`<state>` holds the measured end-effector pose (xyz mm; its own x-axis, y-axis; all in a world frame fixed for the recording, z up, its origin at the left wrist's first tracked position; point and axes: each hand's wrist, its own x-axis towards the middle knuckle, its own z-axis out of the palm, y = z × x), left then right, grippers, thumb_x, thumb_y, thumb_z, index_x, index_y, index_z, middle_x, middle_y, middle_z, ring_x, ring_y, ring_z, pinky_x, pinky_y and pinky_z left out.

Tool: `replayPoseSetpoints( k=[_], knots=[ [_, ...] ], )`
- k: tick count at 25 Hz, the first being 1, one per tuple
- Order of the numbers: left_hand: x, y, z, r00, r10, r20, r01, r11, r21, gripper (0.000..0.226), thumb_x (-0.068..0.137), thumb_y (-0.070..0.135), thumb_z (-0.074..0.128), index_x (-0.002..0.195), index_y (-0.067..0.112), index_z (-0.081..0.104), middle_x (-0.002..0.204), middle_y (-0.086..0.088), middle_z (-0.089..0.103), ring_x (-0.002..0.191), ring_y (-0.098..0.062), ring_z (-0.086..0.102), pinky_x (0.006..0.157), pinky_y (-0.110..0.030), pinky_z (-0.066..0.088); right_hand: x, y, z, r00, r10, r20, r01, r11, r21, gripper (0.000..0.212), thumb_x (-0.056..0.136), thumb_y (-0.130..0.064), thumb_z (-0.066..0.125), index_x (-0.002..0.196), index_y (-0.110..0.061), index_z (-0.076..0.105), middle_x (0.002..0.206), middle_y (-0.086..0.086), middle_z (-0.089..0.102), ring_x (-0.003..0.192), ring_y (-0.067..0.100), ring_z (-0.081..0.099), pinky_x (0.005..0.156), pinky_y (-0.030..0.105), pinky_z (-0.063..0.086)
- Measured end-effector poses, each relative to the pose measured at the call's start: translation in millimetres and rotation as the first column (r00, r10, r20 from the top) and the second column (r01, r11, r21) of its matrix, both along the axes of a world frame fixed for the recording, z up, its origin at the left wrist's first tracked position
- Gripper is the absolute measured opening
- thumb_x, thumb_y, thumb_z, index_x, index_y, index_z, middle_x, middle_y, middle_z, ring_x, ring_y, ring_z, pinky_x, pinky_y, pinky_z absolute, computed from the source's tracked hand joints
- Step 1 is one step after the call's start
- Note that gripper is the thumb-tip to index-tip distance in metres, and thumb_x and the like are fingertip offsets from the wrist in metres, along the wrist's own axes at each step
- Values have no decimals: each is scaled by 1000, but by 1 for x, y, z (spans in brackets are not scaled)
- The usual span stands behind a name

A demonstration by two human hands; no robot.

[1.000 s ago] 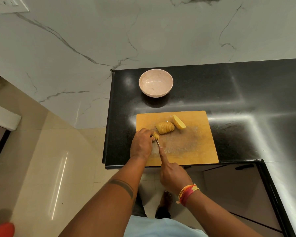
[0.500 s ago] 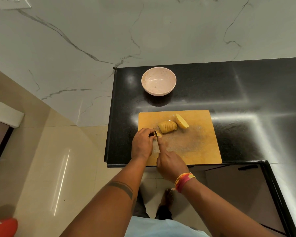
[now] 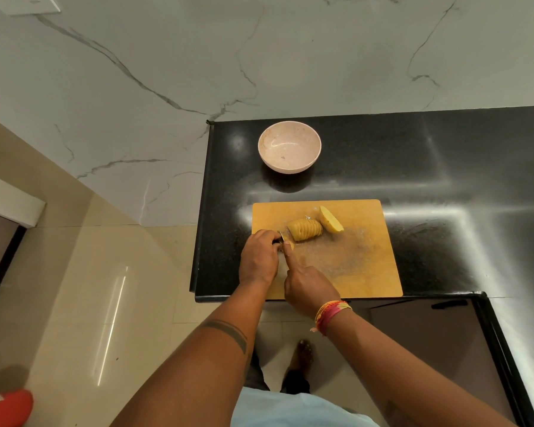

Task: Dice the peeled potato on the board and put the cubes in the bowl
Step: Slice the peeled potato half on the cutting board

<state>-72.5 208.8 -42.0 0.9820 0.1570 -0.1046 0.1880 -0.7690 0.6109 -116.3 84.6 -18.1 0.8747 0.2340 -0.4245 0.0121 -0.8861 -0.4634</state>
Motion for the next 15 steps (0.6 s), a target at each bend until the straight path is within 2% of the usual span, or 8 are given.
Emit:
replayPoseSetpoints(
  k=[3, 8, 12, 15],
  knots=[
    [2, 0, -1, 1000, 10, -9, -10, 1000, 15, 21, 97, 18, 64, 117, 19, 70, 114, 3, 65, 107, -14, 56, 88, -27, 49, -13, -4, 0, 1000, 9, -10, -9, 1000, 11, 81, 100, -15, 39, 161, -31, -12, 69, 4, 55, 54, 18, 51, 46, 30, 32],
    [1, -1, -1, 1000, 3, -10, -3, 1000, 21, 22, 96, 19, 65, 117, 18, 70, 115, 2, 64, 108, -16, 56, 87, -27, 47, -38, -15, 1, 999, 41, -32, -41, 999, -21, 87, 99, -17, 41, 158, -33, -22, 68, 4, 54, 53, 19, 50, 46, 30, 34],
    [-1, -2, 0, 1000, -4, -27, 5, 1000, 20, 24, 98, 20, 62, 122, 21, 65, 119, 4, 61, 112, -15, 53, 88, -25, 44, -48, -27, 2, 999, 34, -8, -34, 999, 19, 82, 101, -21, 37, 159, -34, -19, 65, 3, 54, 52, 21, 52, 47, 36, 41],
    [-5, -10, 3, 1000, -1, -19, 0, 1000, -19, 36, 98, 25, 57, 134, 23, 57, 128, 3, 54, 119, -15, 49, 93, -27, 46, -45, -37, 1, 999, -21, 49, 17, 997, 72, 77, 103, -23, 36, 160, -36, -14, 65, 2, 58, 53, 22, 56, 52, 41, 49]
  ],
)
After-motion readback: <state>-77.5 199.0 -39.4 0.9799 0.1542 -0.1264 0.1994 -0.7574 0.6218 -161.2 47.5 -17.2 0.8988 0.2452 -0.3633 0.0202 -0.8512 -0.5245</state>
